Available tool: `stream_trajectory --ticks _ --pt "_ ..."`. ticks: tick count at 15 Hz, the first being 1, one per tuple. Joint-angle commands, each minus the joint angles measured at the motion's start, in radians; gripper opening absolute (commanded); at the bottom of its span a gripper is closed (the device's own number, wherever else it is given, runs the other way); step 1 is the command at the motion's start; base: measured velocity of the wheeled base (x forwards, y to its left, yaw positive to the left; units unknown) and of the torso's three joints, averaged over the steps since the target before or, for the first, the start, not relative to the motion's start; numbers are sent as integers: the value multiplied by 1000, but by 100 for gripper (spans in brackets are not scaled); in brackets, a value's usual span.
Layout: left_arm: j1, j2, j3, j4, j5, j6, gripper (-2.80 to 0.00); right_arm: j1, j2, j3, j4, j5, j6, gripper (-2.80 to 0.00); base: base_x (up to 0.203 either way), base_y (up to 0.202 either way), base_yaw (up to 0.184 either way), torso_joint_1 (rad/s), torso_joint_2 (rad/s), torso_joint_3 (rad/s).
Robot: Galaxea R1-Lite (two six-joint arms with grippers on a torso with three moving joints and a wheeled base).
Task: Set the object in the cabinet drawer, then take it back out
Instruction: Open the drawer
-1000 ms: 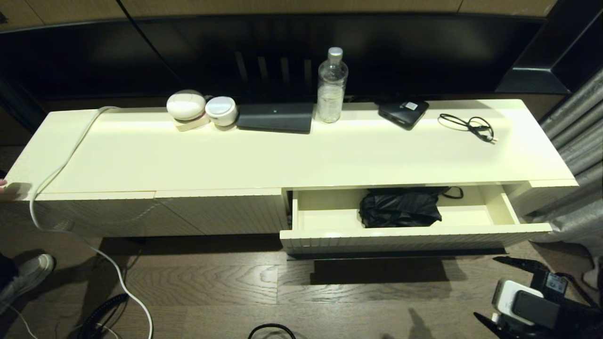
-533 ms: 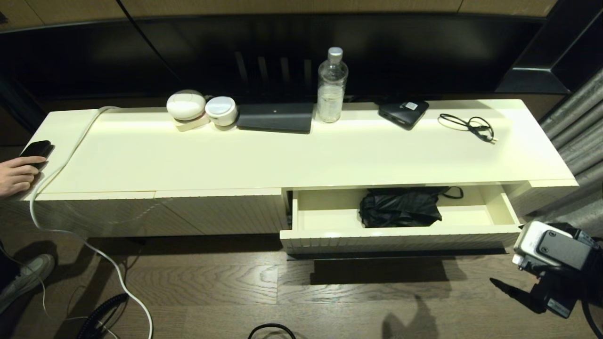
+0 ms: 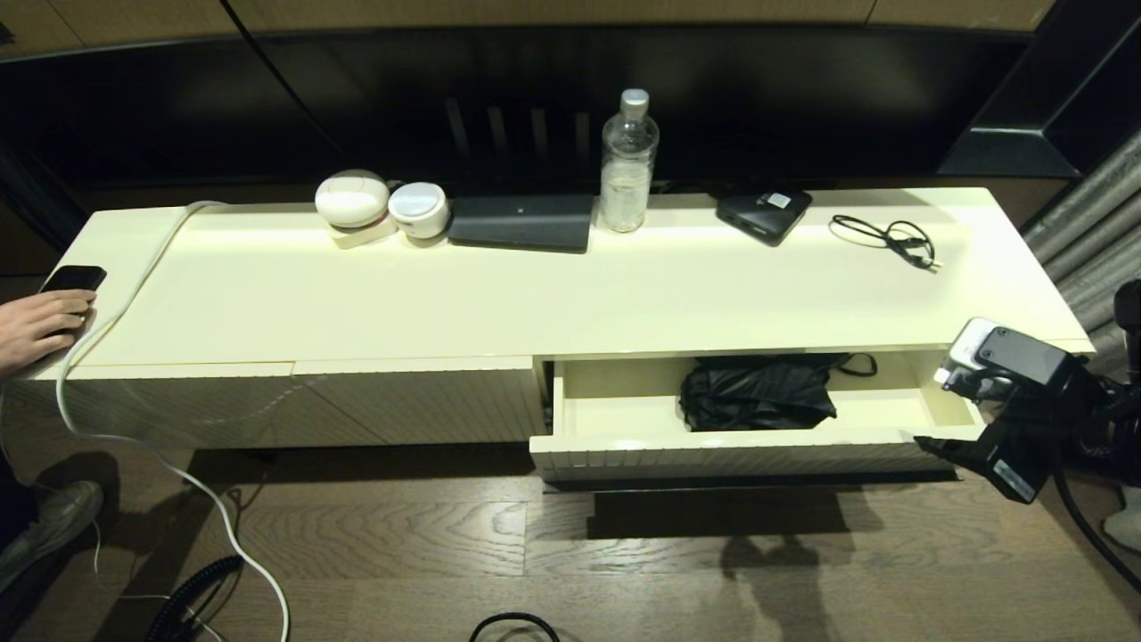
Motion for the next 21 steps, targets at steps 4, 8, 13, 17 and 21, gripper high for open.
stream_trajectory --ticks 4,8,13,17,21 --pt "1 -2 0 0 0 -1 -280 39 60 -191 232 3 -8 -280 0 0 0 0 0 0" --pt "1 -2 0 0 0 -1 -280 84 182 -373 357 21 -15 -280 0 0 0 0 0 0" --pt "1 -2 0 0 0 -1 -280 79 340 -449 400 136 -371 -280 0 0 0 0 0 0" --pt "1 -2 0 0 0 -1 -280 38 439 -435 320 162 -562 -280 0 0 0 0 0 0" --pt "1 -2 0 0 0 -1 -280 27 480 -455 259 175 -615 -280 0 0 0 0 0 0"
